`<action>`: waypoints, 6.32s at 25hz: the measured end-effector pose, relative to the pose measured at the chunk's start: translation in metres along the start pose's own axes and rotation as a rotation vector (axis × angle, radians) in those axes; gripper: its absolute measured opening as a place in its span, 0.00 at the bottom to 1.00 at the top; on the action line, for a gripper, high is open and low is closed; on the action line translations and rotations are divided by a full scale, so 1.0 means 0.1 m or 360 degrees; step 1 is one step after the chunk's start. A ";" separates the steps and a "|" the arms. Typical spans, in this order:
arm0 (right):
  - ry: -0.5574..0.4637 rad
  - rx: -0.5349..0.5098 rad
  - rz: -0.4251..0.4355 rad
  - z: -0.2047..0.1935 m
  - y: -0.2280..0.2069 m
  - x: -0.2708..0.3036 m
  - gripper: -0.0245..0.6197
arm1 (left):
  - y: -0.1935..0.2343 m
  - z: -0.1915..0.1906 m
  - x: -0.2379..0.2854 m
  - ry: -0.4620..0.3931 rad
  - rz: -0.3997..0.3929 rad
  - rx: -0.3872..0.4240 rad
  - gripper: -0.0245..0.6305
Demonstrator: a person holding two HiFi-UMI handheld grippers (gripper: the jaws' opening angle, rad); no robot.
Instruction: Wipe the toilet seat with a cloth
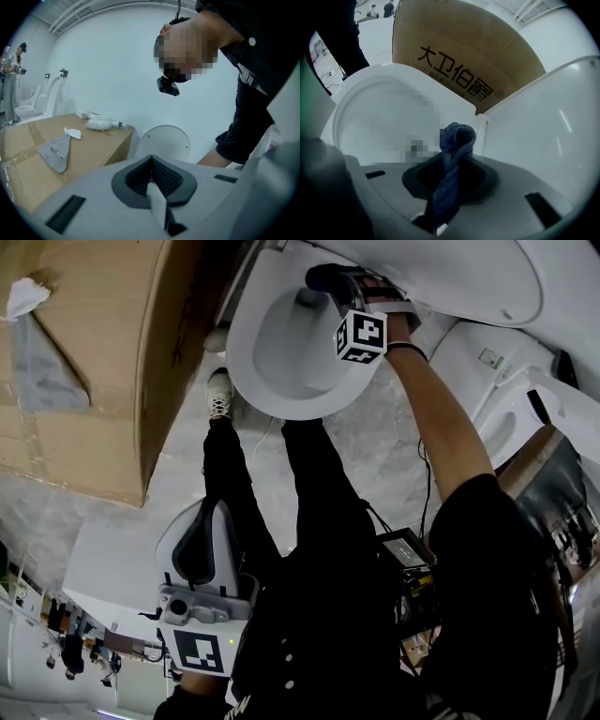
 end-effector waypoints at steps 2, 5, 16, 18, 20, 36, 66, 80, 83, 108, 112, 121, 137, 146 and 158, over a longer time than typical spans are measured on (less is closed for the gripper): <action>-0.0005 -0.0003 -0.0002 0.00 0.00 0.00 0.17 | -0.01 0.01 0.01 -0.0003 -0.0007 0.0000 0.05; -0.0004 -0.0039 0.0020 -0.01 0.01 -0.01 0.17 | -0.04 0.02 0.03 0.0000 -0.0018 0.0005 0.05; 0.0052 -0.0175 0.0049 -0.22 0.09 -0.10 0.17 | -0.11 0.07 0.06 -0.0005 -0.0050 0.0067 0.05; 0.0070 -0.0177 0.0054 -0.29 0.13 -0.12 0.17 | -0.12 0.07 0.08 -0.0007 -0.0062 0.0068 0.05; 0.0083 -0.0158 0.0059 -0.36 0.17 -0.15 0.17 | -0.14 0.08 0.09 -0.0006 -0.0074 0.0069 0.05; 0.0205 0.0006 0.0078 -0.85 0.43 -0.38 0.17 | -0.33 0.11 0.14 -0.0002 -0.0171 0.0106 0.05; 0.0336 0.0534 0.0219 -1.09 1.14 -0.70 0.17 | -0.47 0.09 0.06 0.0000 -0.0292 0.0064 0.05; 0.0353 0.0691 0.0299 -0.98 1.45 -0.81 0.17 | -0.45 0.14 0.04 -0.0008 -0.0323 0.0052 0.05; 0.0347 0.0734 0.0314 -0.93 1.55 -0.85 0.17 | -0.44 0.14 0.03 -0.0009 -0.0321 0.0052 0.05; 0.0266 0.0920 0.0509 -0.46 2.37 -1.11 0.17 | -0.45 0.12 -0.03 -0.0022 -0.0315 0.0055 0.05; 0.0261 0.0934 0.0534 -0.41 2.45 -1.13 0.17 | -0.46 0.11 -0.04 -0.0020 -0.0322 0.0053 0.05; 0.0243 0.0962 0.0578 -0.29 2.58 -1.18 0.17 | -0.47 0.13 -0.05 -0.0023 -0.0337 0.0055 0.05; 0.0102 0.0698 0.0726 0.14 2.94 -1.25 0.17 | -0.40 0.11 -0.06 -0.0027 -0.0310 0.0036 0.05; -0.0006 0.0495 0.0766 0.49 3.09 -1.23 0.17 | -0.36 0.10 -0.08 -0.0029 -0.0291 0.0022 0.05; -0.0071 0.0334 0.0801 0.71 3.13 -1.17 0.17 | -0.34 0.05 -0.07 -0.0020 -0.0297 0.0006 0.05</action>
Point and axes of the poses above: the fingertips, and each gripper's own axes: x forward along the fingers, y to its left, z out of its top, the point moved 1 cm from there along -x, backward along the fingers, and after that the axes turned 6 degrees about x, right-handed, at the moved point
